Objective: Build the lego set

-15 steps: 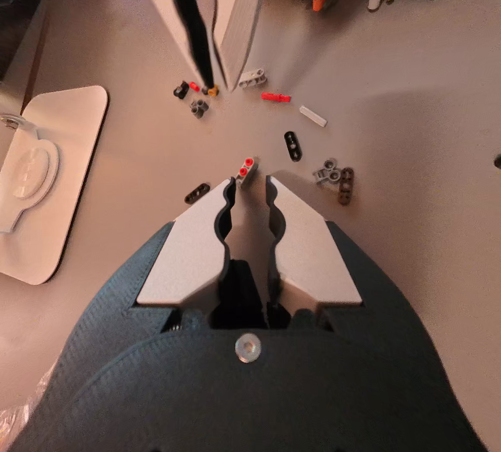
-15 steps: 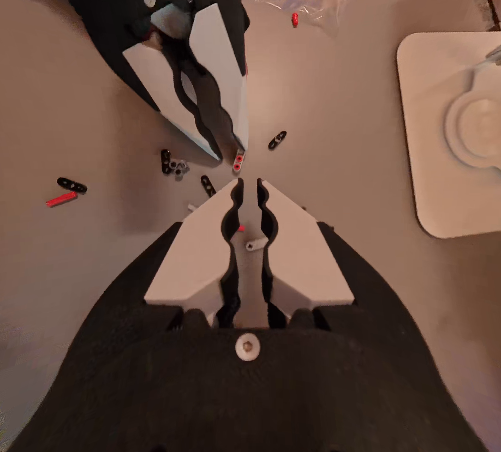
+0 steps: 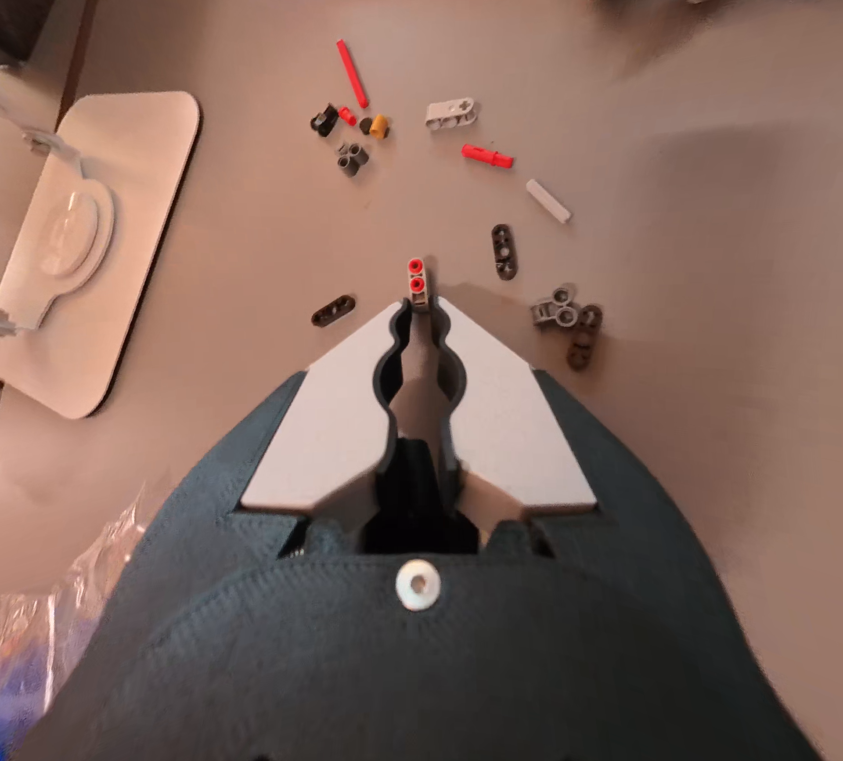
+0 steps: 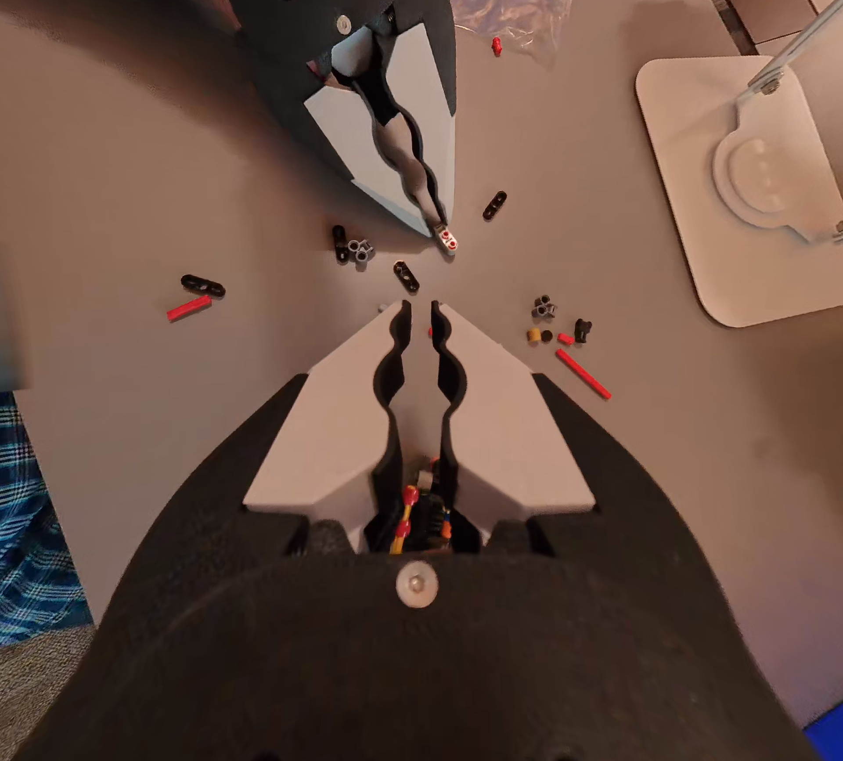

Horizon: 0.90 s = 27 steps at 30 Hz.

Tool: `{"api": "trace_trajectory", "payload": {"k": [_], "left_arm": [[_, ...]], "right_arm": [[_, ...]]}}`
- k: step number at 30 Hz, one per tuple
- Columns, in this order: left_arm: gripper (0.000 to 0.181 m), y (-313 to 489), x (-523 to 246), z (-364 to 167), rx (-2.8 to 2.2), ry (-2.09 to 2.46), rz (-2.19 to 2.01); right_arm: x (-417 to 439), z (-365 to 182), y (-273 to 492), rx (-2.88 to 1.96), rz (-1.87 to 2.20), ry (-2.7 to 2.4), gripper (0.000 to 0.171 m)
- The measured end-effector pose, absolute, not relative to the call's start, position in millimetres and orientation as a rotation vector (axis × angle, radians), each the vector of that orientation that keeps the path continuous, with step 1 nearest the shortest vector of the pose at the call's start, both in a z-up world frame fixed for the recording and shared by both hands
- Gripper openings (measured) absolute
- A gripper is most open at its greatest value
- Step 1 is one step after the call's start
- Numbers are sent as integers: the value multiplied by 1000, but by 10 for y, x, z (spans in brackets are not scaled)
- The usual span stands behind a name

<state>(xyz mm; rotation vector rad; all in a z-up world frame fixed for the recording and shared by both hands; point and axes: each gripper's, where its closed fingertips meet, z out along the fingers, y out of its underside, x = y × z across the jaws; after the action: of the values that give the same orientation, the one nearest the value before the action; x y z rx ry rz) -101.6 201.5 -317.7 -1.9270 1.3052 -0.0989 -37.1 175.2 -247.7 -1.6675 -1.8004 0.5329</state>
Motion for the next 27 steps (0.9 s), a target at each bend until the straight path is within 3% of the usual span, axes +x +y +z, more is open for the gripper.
{"api": "trace_trajectory", "payload": {"k": [1,13,24,27], "left_arm": [[8,2012,-1031,-3178,-1935,1283,-82],[10,1869,-1104,-3172,-2043,1084,-39],[33,1796,-1075,-3106,-2068,1073,-157],[24,1818,-1019,-3152,-2069,1114,-165]], "right_arm": [[-357,-2480,1730,-1662,528,-1797,6],[-221,-2373,1469,-1642,608,-1701,10],[-57,-2250,1373,-1647,657,-1581,12],[-28,-2250,1368,-1654,668,-1560,12]]}}
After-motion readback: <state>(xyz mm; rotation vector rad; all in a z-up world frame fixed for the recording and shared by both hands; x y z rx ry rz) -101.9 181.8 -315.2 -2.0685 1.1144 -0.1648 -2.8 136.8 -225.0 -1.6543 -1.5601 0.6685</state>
